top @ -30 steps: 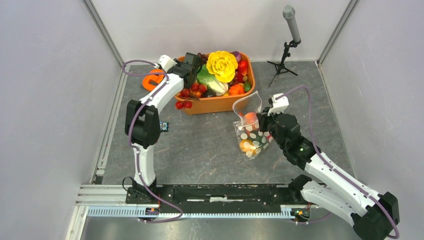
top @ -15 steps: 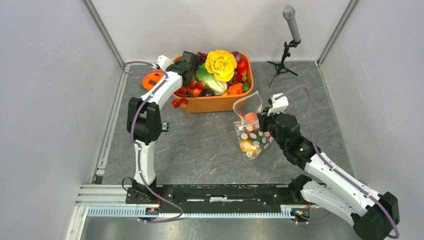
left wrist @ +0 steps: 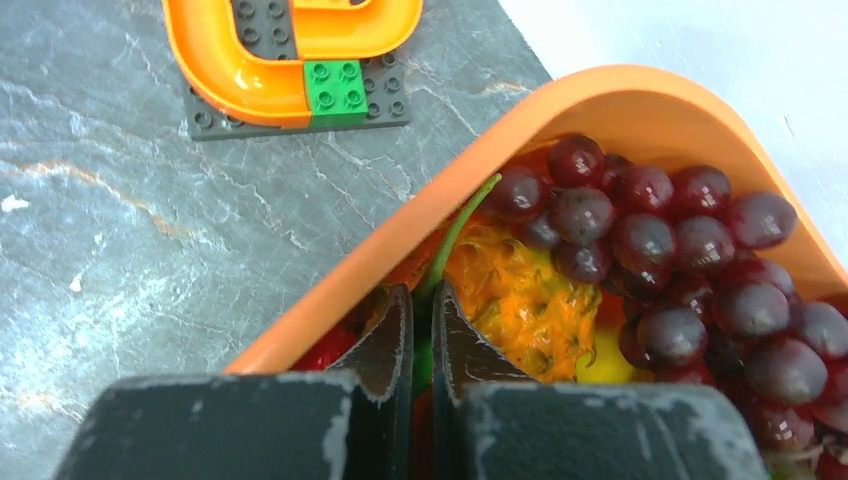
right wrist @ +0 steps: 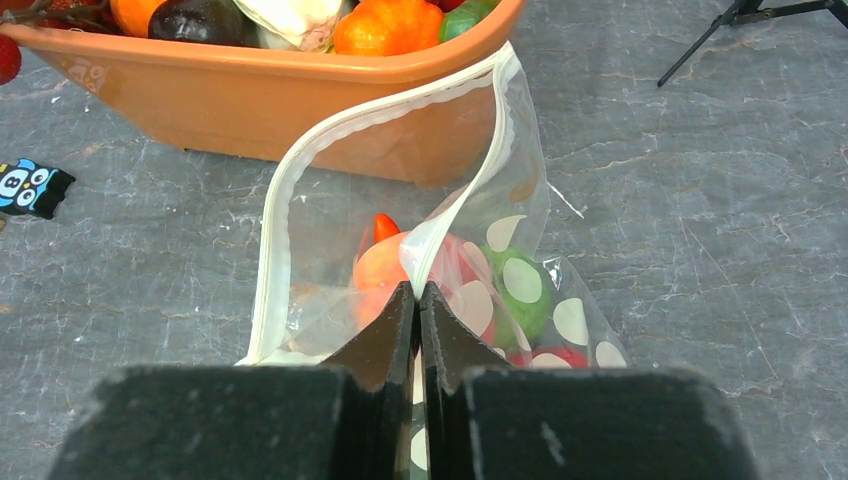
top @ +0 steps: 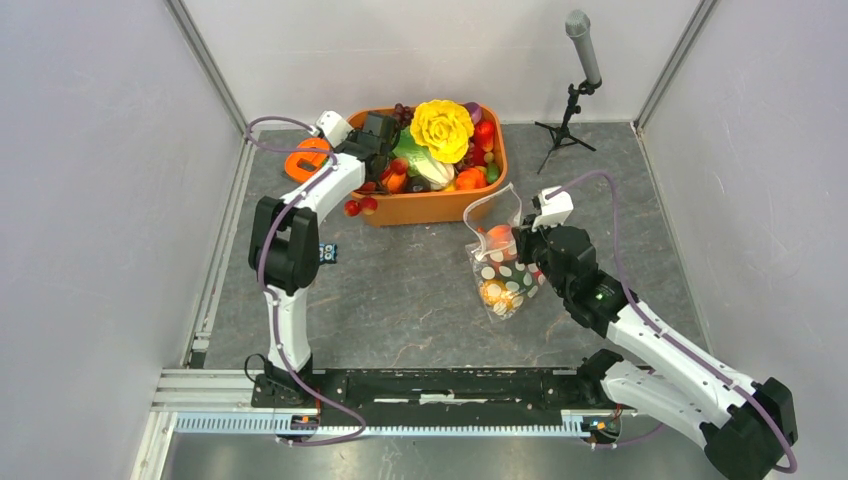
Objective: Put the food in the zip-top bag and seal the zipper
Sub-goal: Pick up the fake vegetable from the bin.
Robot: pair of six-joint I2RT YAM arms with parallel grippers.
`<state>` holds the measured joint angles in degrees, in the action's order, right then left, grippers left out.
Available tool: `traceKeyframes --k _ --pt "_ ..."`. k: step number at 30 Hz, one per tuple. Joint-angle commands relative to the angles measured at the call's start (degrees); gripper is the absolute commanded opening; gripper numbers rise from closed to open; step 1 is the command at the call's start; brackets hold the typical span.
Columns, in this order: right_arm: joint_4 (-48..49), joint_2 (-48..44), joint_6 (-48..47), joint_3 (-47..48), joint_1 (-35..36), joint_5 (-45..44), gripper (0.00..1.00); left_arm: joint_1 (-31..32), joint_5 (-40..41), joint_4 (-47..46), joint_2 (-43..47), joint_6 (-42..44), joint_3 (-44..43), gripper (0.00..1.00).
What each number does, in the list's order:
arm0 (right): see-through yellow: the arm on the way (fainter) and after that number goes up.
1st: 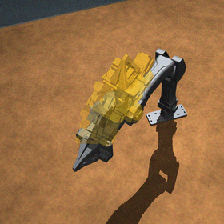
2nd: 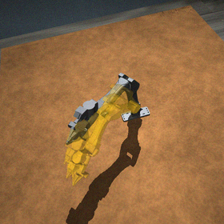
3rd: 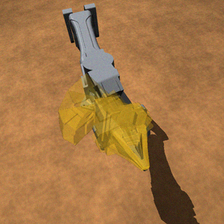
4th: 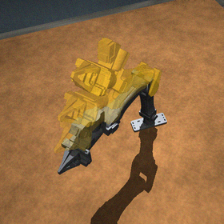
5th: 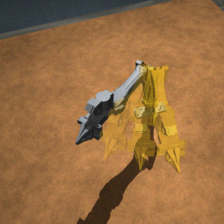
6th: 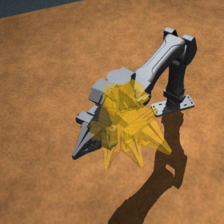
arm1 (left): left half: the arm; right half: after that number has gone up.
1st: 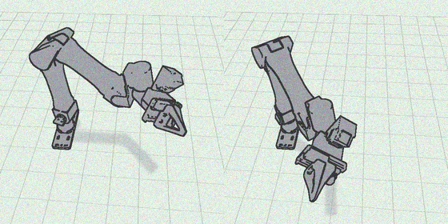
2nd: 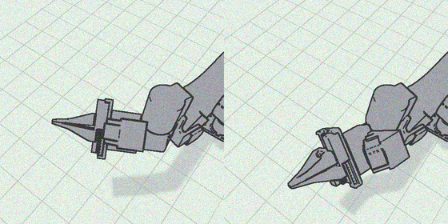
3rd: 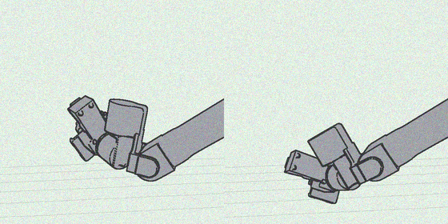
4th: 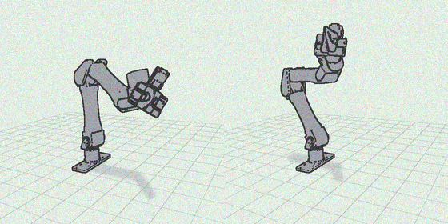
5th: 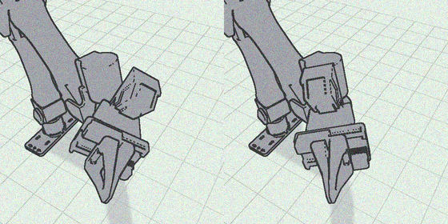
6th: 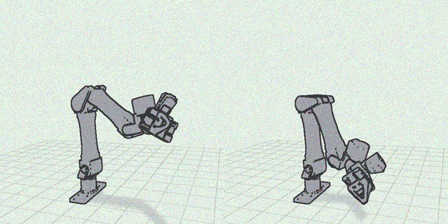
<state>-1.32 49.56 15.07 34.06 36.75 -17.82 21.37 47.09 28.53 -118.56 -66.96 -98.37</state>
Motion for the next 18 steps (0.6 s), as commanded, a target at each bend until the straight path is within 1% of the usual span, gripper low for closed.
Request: traceKeyframes --k 1,5,11,18 --pt "0.6 -0.8 0.3 1.8 0.2 0.0 0.07 2.5 2.5 -10.5 4.8 14.5 2.3 0.02" --pt "0.8 -1.6 0.8 1.5 0.2 -0.4 0.07 3.5 1.5 -15.3 7.4 20.3 2.9 0.02" --pt "0.7 -1.9 1.0 1.4 0.2 0.1 0.07 3.6 -0.9 -19.4 9.5 22.0 6.0 0.02" --pt "0.9 -1.8 1.5 1.2 0.2 0.5 0.08 4.1 -3.0 -25.3 13.0 30.2 7.2 0.02"
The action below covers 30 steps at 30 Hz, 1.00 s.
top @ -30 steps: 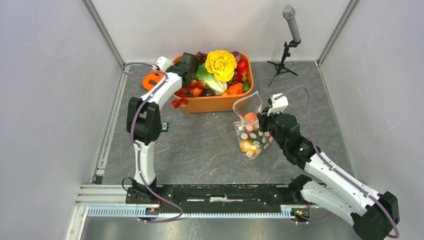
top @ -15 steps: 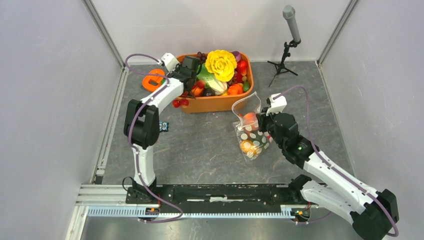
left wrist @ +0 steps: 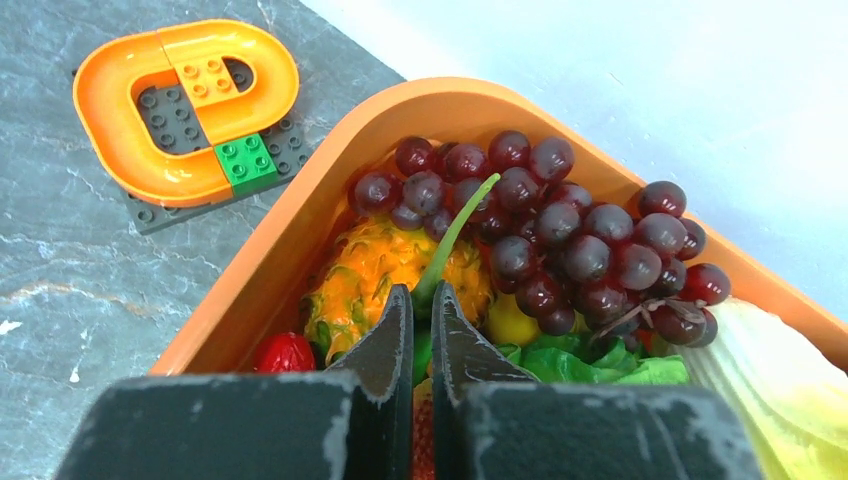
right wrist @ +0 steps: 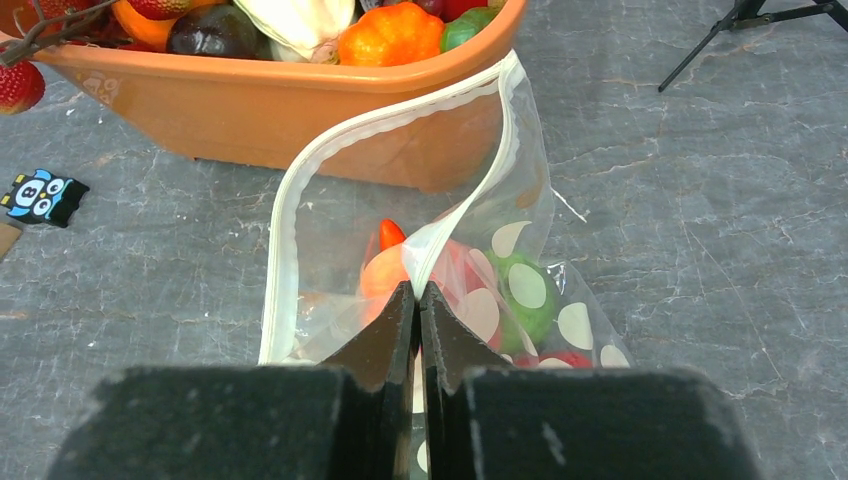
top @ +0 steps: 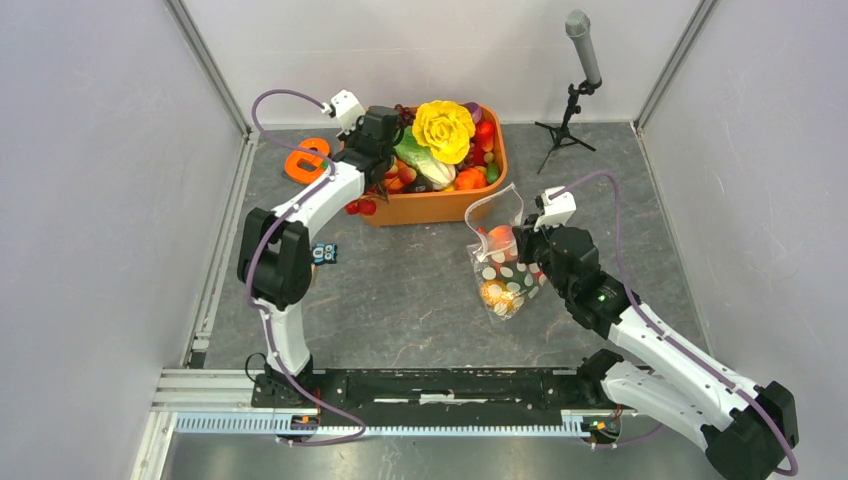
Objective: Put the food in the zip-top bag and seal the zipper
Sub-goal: Pick up the fake vegetable from the bin.
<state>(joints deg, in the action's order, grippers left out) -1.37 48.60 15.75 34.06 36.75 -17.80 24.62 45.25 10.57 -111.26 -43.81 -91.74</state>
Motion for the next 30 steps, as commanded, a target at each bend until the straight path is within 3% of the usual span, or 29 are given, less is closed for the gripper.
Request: traceKeyframes --k 1,15,18,23,30 --pt "0.9 -0.9 0.9 1.2 0.2 0.6 0.08 0.9 -1.6 -8.0 6.3 8.3 0.9 0.02" --pt "1.7 0.0 2.4 1.4 0.2 2.5 0.08 0.3 -1.7 -17.6 15.7 21.7 7.3 0.02" --pt "2.5 0.1 2.7 1.8 0.2 2.7 0.08 0.0 -5.0 -19.9 19.6 23.4 9.0 0.02" --pt "3.3 0.0 3.4 2.1 0.2 3.4 0.07 -1.4 -13.3 -20.2 26.1 22.8 10.7 0.02" --pt "4.1 0.5 3.7 2.1 0.2 4.0 0.07 -2.8 -15.1 -22.8 32.2 21.9 15.4 0.02"
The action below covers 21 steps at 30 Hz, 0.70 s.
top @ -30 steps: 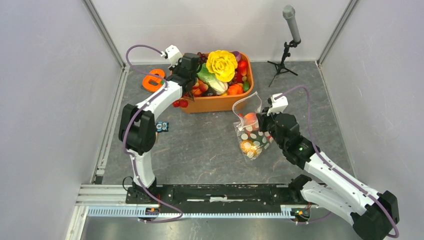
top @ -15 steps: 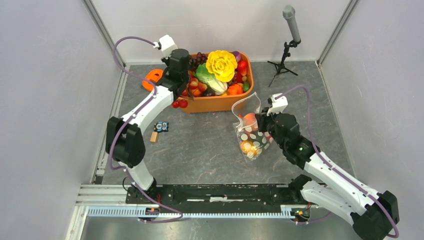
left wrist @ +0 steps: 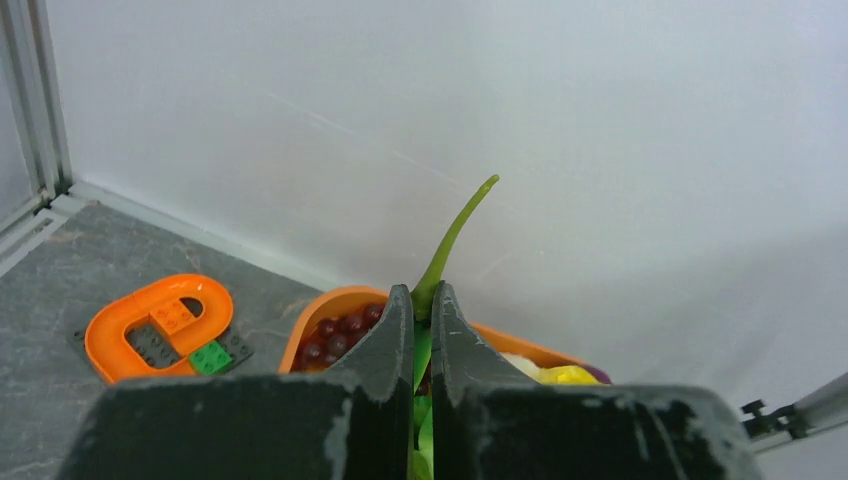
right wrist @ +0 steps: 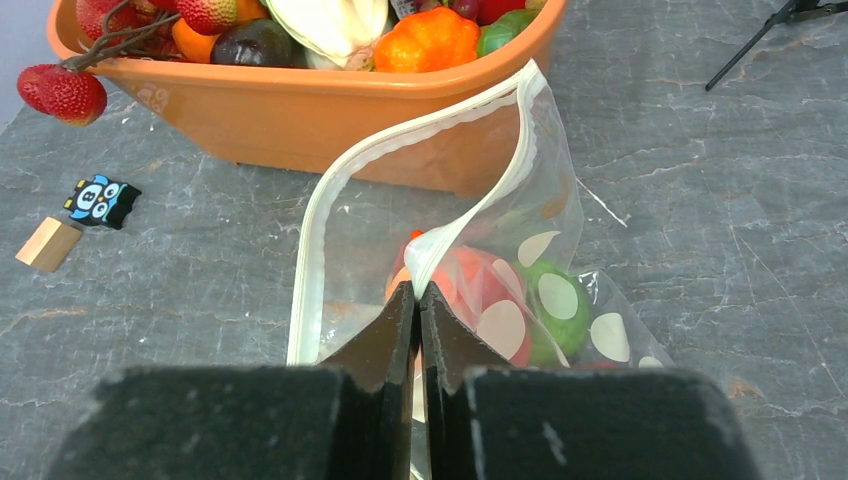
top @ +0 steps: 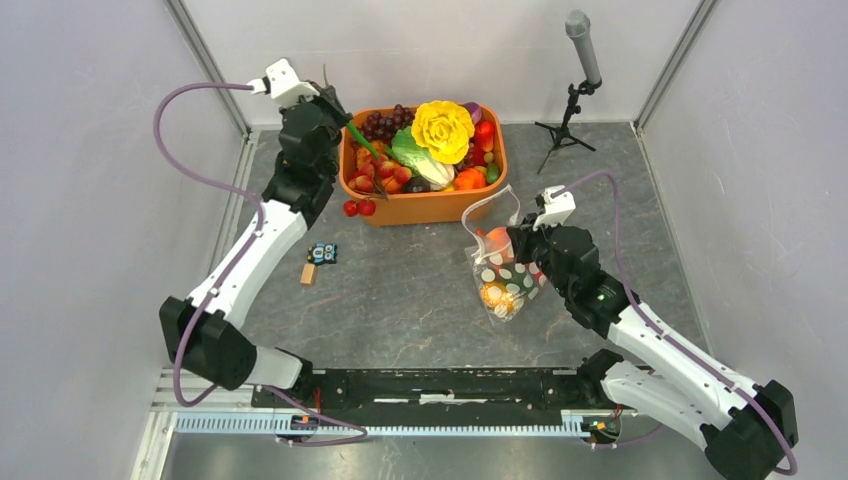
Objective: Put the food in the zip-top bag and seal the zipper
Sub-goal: Pick up the fake vegetable from the bin, then place the fake vegetable in the zipper food storage bag.
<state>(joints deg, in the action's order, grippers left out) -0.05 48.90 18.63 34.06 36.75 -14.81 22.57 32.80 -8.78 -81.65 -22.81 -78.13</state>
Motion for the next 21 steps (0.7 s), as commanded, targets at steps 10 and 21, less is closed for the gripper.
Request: traceKeyframes --k 10,21 --pt "3.1 -1.6 1.0 1.8 0.2 1.2 0.06 -1.5 -13.6 -3.3 6.2 -7.1 4.1 0.02" --pt "5.5 -4.9 0.4 1.2 0.2 4.3 0.04 3.2 -38.4 -14.6 8.8 -23.8 13.2 0.02"
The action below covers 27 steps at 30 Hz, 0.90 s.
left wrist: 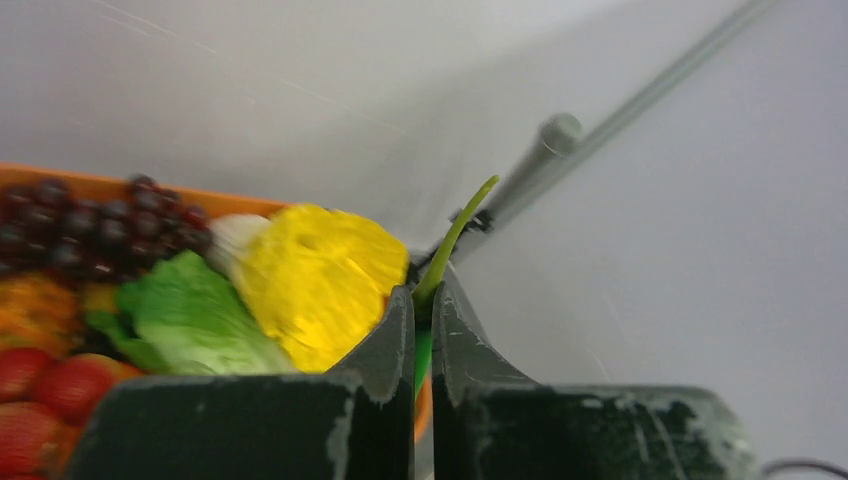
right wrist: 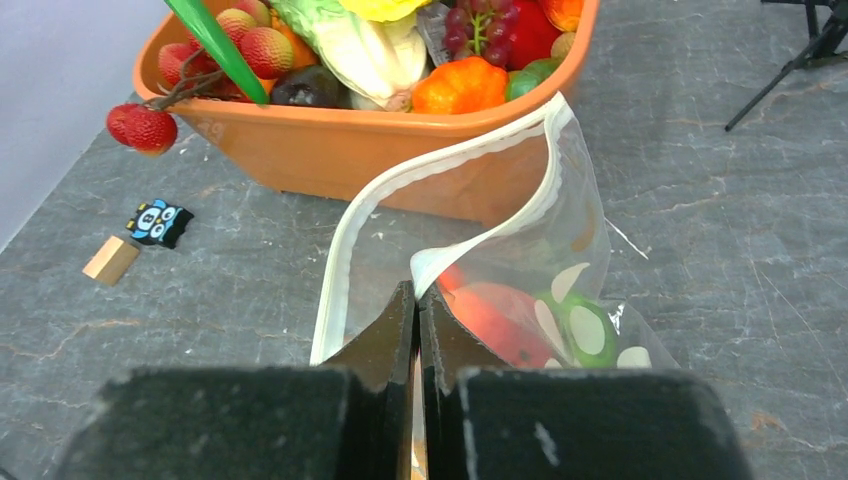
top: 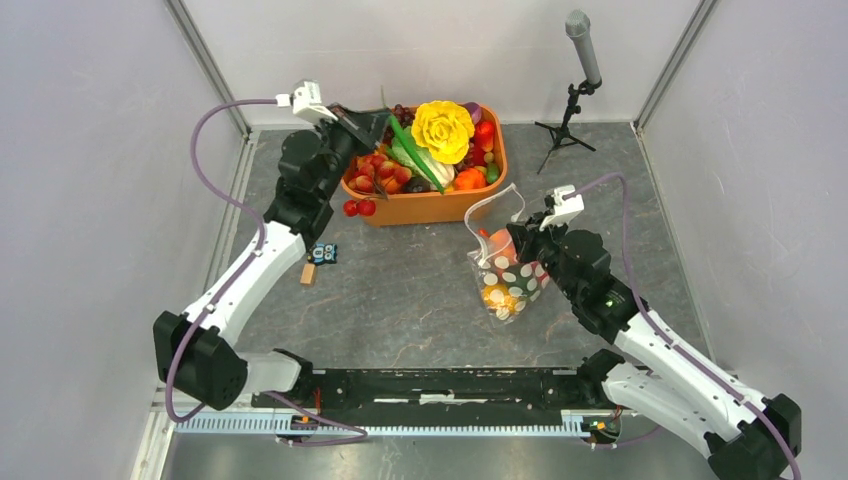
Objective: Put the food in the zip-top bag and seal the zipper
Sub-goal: Place the fake vegetable in the zipper food storage bag.
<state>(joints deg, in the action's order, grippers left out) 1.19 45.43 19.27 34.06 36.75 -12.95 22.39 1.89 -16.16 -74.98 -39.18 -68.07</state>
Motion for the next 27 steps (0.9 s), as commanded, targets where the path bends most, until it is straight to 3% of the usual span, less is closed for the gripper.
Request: traceKeyframes --k 1,8,16,27 --pt "4.7 -1.6 -0.4 0.9 0.2 2.9 0.04 4.3 -6.9 -8.4 2.3 -8.4 4.4 0.02" --pt "8.8 -4.0 -0.6 -1.1 0.2 7.4 0.03 13.4 3.0 -16.7 1.8 -8.2 11.3 0.02" --pt "11.1 -4.6 -1.4 -1.8 0.2 11.0 0.03 17.3 11.1 -28.5 -1.3 -10.5 16.7 0.02" --pt "12.6 -3.6 -0.8 -1.9 0.2 11.0 0.03 24.0 13.8 -28.5 -4.0 -7.8 18.9 0.02"
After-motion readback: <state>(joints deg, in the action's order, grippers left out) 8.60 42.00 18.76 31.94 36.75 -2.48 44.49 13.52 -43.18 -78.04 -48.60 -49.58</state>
